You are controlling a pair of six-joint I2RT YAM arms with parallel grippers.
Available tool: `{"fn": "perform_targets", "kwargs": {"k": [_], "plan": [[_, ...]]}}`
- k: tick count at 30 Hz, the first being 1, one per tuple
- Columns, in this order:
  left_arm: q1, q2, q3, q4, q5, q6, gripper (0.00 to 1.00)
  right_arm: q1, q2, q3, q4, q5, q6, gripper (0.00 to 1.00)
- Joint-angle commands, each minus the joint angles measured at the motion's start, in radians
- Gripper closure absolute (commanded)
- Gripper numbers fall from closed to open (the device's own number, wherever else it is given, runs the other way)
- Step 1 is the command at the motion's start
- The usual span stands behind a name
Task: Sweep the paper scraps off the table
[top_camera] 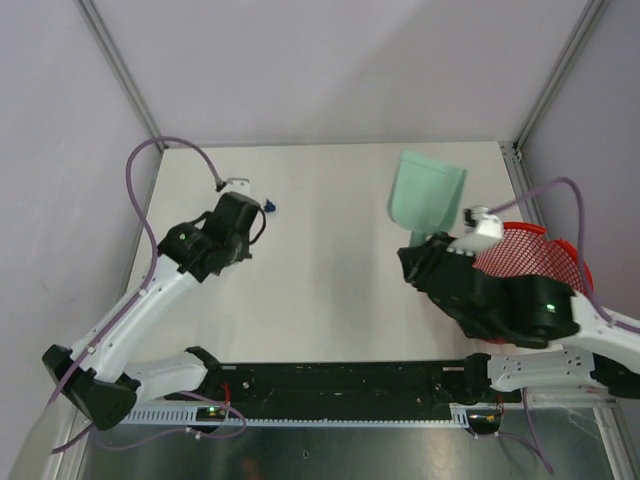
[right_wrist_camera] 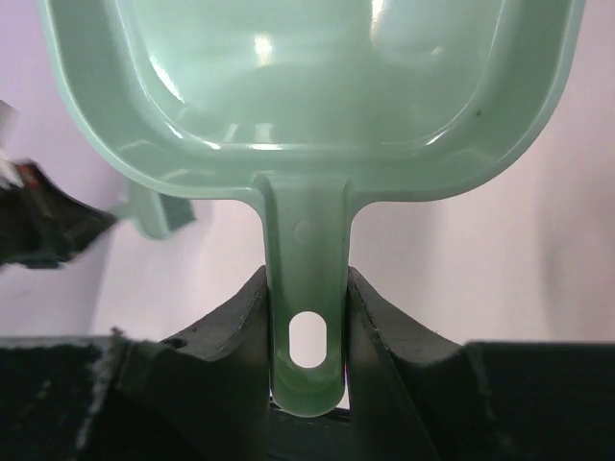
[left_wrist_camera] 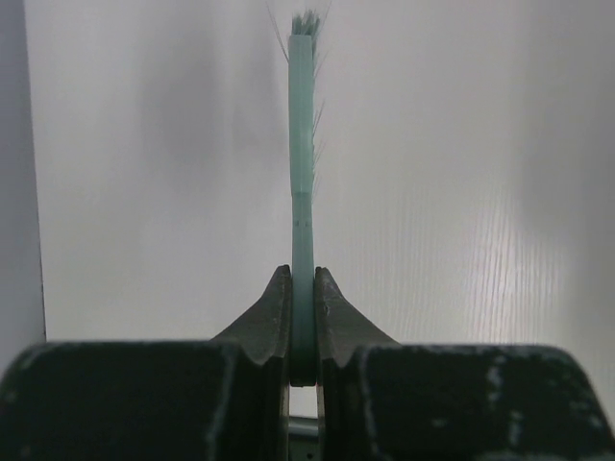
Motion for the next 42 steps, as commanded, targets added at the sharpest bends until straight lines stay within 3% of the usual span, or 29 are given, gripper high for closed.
{"fn": "perform_targets", "kwargs": {"k": [1, 6, 13, 21, 28, 32, 38, 42], "plan": [[0.065, 0.087, 0.143, 0.036, -0.015, 0.067, 1.00, -0.152, 0.125, 0.064, -0.052, -0.287, -0.161, 1.00], [0.128, 0.218, 0.284, 0.053, 0.034, 0.130, 1.00, -0.288, 0.273, 0.065, -0.080, -0.561, -0.241, 1.00], [0.184, 0.371, 0.463, 0.060, 0.159, 0.185, 1.00, -0.327, 0.448, 0.060, -0.112, -0.817, -0.377, 1.00], [0.188, 0.336, 0.526, 0.062, 0.333, 0.150, 1.00, -0.333, 0.538, 0.043, -0.086, -0.868, -0.446, 1.00], [0.190, 0.381, 0.555, 0.061, 0.247, 0.218, 1.00, -0.368, 0.622, 0.041, -0.008, -0.985, -0.544, 1.00], [0.218, 0.458, 0.599, 0.061, 0.143, 0.239, 1.00, -0.385, 0.674, 0.041, 0.006, -1.024, -0.577, 1.00], [0.280, 0.636, 0.729, 0.065, 0.132, 0.242, 1.00, -0.391, 0.717, 0.041, 0.010, -1.024, -0.593, 1.00], [0.290, 0.807, 0.859, 0.070, 0.143, 0.348, 1.00, -0.391, 0.730, 0.041, 0.008, -1.019, -0.594, 1.00]]}}
